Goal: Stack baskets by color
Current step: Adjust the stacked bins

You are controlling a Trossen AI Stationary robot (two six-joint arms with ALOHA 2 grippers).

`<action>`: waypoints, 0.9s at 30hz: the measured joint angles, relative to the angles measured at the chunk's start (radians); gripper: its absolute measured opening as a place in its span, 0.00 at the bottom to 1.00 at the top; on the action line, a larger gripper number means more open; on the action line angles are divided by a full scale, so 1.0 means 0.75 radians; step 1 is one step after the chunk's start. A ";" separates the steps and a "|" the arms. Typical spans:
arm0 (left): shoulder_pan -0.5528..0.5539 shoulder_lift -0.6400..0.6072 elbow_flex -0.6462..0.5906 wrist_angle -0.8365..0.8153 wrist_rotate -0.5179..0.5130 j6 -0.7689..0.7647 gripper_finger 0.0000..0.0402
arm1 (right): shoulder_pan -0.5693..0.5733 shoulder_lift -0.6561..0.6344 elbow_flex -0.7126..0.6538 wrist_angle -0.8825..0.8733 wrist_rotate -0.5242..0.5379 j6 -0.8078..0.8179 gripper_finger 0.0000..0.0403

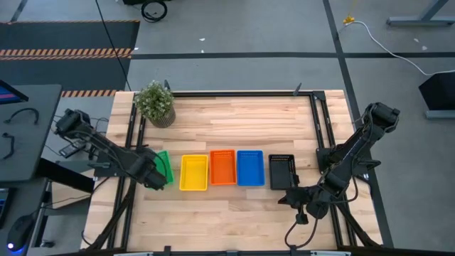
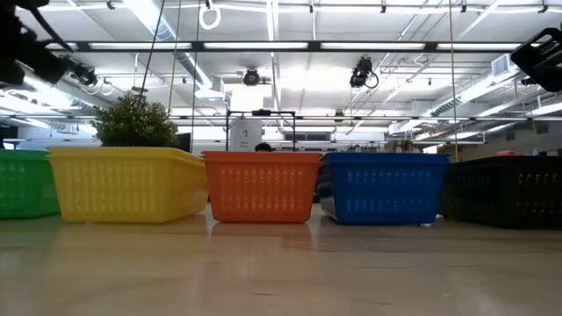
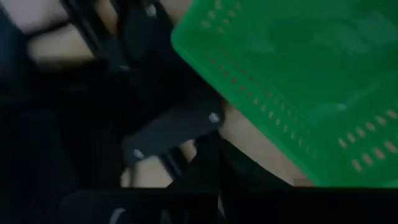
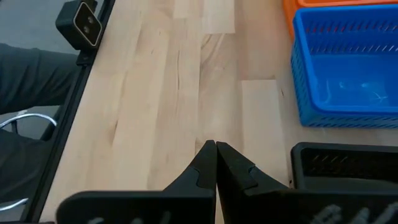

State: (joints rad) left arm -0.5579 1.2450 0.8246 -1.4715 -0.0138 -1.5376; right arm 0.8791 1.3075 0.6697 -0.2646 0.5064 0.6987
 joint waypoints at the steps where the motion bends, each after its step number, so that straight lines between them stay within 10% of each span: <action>1: 0.001 -0.039 -0.030 0.033 0.015 -0.035 0.00 | -0.002 0.000 0.000 0.000 0.000 -0.003 0.01; 27: -0.021 0.094 -0.139 0.148 -0.082 -0.118 0.01 | 0.012 -0.001 0.000 0.002 -0.004 0.006 0.01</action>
State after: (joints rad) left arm -0.5733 1.3155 0.7204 -1.3605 -0.0751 -1.6262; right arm 0.8879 1.3071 0.6697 -0.2629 0.5034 0.7033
